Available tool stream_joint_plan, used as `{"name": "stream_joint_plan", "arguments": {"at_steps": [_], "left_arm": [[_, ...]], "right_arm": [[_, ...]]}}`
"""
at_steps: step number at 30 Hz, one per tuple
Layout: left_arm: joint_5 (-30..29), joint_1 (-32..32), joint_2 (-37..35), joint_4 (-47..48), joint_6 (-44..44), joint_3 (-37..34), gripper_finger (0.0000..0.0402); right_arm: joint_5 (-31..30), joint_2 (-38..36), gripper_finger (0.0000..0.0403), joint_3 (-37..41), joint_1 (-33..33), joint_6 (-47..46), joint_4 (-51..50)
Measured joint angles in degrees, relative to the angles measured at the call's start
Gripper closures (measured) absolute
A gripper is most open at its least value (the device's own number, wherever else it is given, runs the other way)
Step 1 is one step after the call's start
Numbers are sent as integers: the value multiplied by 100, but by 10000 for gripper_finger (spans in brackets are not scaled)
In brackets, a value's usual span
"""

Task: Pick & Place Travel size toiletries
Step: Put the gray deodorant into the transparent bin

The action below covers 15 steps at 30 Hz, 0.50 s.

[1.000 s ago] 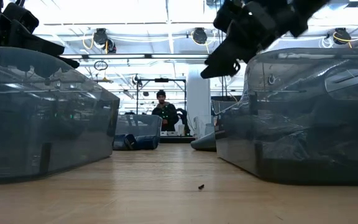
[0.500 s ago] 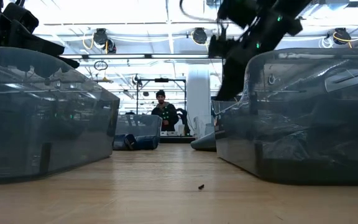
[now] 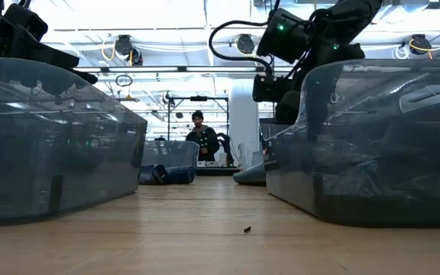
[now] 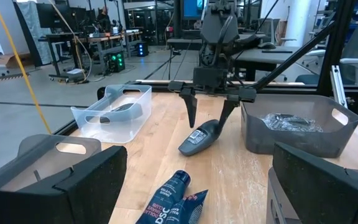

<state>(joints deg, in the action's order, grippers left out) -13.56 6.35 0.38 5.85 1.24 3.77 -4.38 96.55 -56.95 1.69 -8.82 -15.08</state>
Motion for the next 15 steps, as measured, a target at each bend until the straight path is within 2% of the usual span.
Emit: {"name": "stream_joint_plan", "arguments": {"at_steps": [7,15], "left_arm": [[0,0,0,-2,1,0,7],[2,0,0,-2,0,0,7]], "right_arm": [[2,-4,141,0,106,-3,-350],[149,-2,156,0,138,540,78]]}}
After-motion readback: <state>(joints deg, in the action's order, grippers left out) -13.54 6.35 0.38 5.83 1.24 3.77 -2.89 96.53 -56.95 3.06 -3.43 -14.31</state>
